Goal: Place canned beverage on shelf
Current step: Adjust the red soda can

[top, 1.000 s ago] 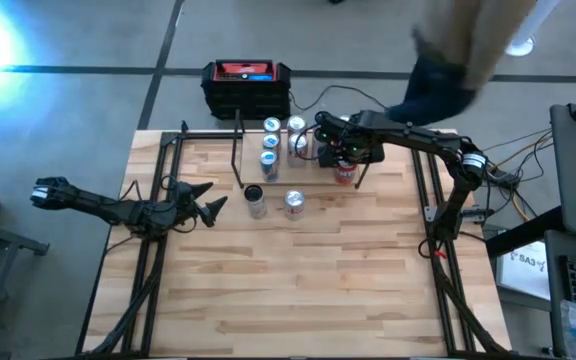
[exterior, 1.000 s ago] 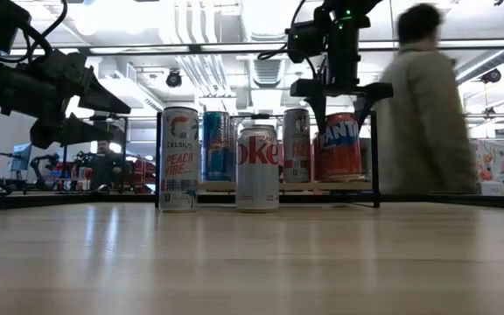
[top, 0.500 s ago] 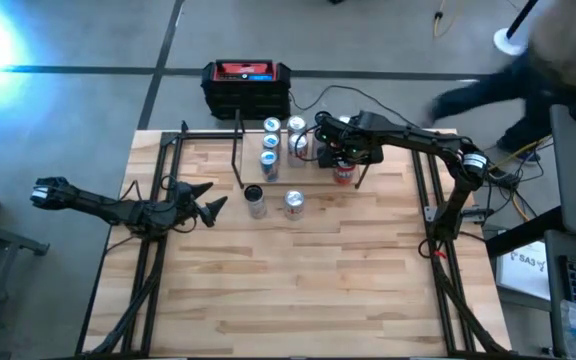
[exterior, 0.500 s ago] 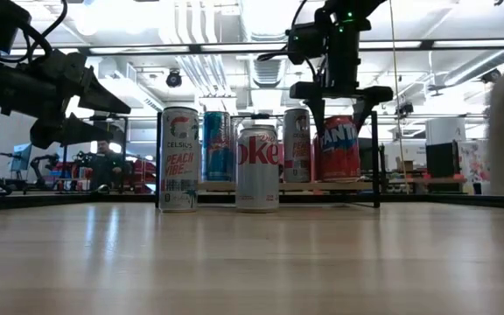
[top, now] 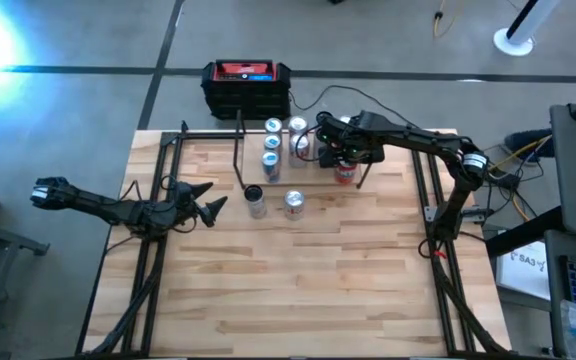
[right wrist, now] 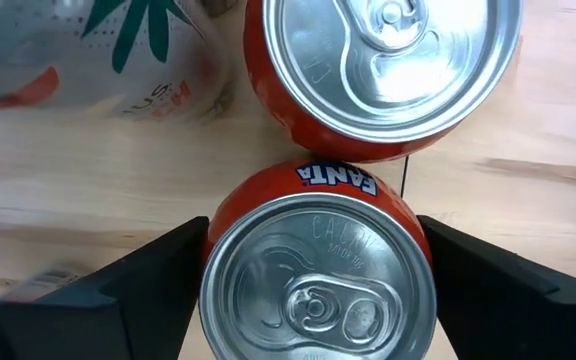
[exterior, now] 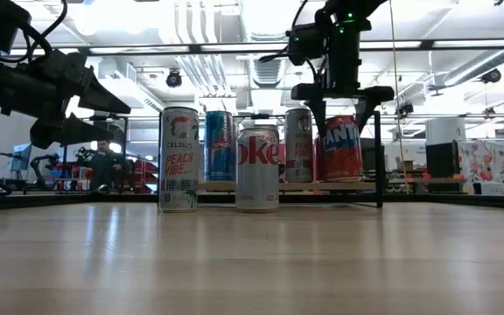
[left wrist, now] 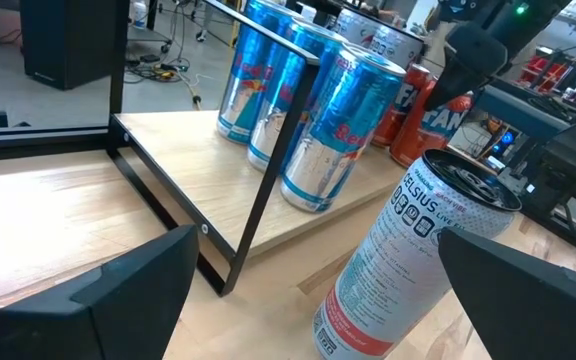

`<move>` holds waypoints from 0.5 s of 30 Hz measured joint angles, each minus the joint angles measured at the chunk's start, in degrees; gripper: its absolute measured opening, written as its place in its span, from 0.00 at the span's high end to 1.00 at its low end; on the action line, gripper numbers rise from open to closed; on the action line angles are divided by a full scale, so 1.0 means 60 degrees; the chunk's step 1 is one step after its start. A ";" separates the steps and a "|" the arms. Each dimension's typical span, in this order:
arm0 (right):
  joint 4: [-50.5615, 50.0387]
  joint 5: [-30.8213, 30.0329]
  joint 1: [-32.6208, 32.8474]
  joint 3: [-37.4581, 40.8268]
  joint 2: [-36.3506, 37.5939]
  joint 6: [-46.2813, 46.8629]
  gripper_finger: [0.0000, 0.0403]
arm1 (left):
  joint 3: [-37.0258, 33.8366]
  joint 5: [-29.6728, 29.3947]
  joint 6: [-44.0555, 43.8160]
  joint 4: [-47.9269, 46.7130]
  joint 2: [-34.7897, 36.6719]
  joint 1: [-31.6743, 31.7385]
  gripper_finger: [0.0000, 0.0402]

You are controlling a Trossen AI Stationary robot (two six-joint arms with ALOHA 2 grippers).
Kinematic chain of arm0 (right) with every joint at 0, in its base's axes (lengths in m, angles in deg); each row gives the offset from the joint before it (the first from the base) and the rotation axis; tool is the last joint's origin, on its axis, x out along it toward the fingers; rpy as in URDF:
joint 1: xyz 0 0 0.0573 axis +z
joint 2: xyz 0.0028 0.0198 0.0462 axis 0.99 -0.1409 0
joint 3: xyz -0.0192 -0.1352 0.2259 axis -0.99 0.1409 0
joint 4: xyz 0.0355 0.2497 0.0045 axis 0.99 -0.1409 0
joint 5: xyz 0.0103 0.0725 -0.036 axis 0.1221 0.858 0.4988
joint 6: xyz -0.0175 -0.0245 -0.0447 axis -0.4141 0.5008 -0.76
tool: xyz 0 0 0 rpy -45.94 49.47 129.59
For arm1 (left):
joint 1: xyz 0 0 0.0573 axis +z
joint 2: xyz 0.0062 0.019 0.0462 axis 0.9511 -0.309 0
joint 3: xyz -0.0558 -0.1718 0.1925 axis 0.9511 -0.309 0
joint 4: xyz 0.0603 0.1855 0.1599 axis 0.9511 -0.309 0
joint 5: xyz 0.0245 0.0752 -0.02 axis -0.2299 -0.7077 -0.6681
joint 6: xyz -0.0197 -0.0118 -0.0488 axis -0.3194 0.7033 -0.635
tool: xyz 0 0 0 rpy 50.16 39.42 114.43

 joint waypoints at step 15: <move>0.0225 0.0001 -0.0004 0.0015 0.0000 0.0015 0.17 | 0.0000 0.0000 0.0002 0.0000 0.0000 -0.0001 0.01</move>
